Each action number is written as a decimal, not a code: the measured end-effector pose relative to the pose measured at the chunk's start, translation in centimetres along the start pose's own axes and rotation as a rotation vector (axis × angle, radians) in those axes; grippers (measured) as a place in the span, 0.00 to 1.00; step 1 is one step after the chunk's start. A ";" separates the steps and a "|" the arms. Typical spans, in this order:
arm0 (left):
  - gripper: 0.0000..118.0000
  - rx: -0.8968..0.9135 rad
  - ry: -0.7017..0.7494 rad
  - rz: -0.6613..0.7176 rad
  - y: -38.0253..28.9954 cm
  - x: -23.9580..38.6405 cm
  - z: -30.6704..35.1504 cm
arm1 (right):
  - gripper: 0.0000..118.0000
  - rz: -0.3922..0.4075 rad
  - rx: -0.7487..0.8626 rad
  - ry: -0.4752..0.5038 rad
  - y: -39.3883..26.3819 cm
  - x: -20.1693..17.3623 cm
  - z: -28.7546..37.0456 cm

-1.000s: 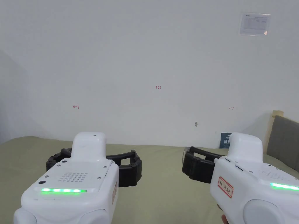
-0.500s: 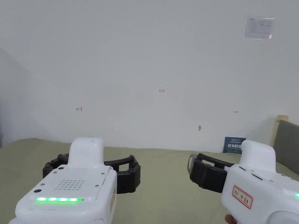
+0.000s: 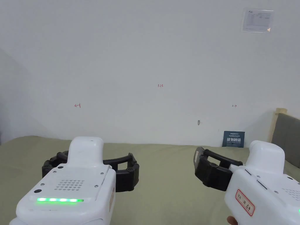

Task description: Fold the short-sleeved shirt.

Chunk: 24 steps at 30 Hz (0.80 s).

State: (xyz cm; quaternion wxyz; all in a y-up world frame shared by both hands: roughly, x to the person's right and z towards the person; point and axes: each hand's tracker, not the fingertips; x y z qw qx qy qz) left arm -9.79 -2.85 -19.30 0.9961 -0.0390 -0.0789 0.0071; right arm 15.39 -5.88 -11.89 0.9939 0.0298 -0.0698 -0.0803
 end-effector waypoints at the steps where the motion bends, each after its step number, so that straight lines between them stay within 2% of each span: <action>1: 1.00 0.000 0.004 -0.007 -0.2 0.0 -0.1 | 1.00 0.029 0.007 -0.063 -0.3 -0.2 -0.1; 3: 1.00 -0.007 0.015 -0.014 -0.5 0.0 -0.3 | 1.00 0.086 -0.019 -0.136 -0.7 -0.3 -0.6; 4: 1.00 -0.006 0.016 -0.012 -0.7 -0.1 -0.4 | 1.00 0.098 -0.035 -0.139 -0.9 -0.3 -0.8; 7: 1.00 -0.006 0.008 0.011 -1.2 -0.5 -0.6 | 1.00 0.089 -0.049 -0.108 -1.5 0.0 -1.2; 16: 1.00 0.000 -0.011 0.016 -2.0 -0.8 -1.3 | 1.00 0.112 -0.068 -0.106 -2.2 -0.3 -1.8; 24: 1.00 0.007 -0.018 -0.002 -2.4 -0.9 -2.5 | 1.00 0.097 -0.082 -0.110 -2.7 0.2 -2.9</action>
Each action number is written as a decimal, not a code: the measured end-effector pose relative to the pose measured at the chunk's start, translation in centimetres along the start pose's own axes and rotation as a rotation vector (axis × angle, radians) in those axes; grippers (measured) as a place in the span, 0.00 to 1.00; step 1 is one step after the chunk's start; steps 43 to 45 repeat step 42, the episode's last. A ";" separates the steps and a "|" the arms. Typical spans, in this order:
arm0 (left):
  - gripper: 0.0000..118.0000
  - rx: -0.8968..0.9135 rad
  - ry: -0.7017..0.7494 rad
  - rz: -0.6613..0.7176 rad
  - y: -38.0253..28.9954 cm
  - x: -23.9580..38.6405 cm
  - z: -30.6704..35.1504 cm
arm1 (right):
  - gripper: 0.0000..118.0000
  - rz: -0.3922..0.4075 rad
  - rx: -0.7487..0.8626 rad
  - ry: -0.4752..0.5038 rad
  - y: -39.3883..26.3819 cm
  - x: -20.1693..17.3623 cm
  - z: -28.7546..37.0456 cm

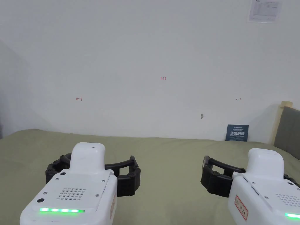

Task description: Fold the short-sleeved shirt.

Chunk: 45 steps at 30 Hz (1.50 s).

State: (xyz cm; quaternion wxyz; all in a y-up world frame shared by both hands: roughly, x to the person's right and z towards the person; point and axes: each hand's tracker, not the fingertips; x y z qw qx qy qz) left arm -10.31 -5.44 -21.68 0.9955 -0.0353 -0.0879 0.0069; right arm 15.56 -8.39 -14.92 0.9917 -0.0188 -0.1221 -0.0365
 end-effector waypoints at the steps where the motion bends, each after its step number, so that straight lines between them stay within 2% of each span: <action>1: 1.00 -0.002 -0.002 -0.003 -0.1 -0.1 -0.3 | 1.00 0.001 -0.002 -0.001 -0.1 0.0 -0.2; 12: 1.00 -0.027 -0.019 -0.041 -2.0 -0.2 -3.2 | 1.00 0.032 -0.045 -0.020 -1.9 0.1 -3.0; 29: 1.00 -0.120 -0.008 -0.013 -6.6 -0.6 -6.8 | 1.00 0.079 -0.141 -0.008 -6.7 -0.3 -6.0; 45: 1.00 -0.112 -0.012 -0.031 -5.8 -0.1 -6.3 | 1.00 0.082 -0.124 0.010 -5.8 -0.5 -5.9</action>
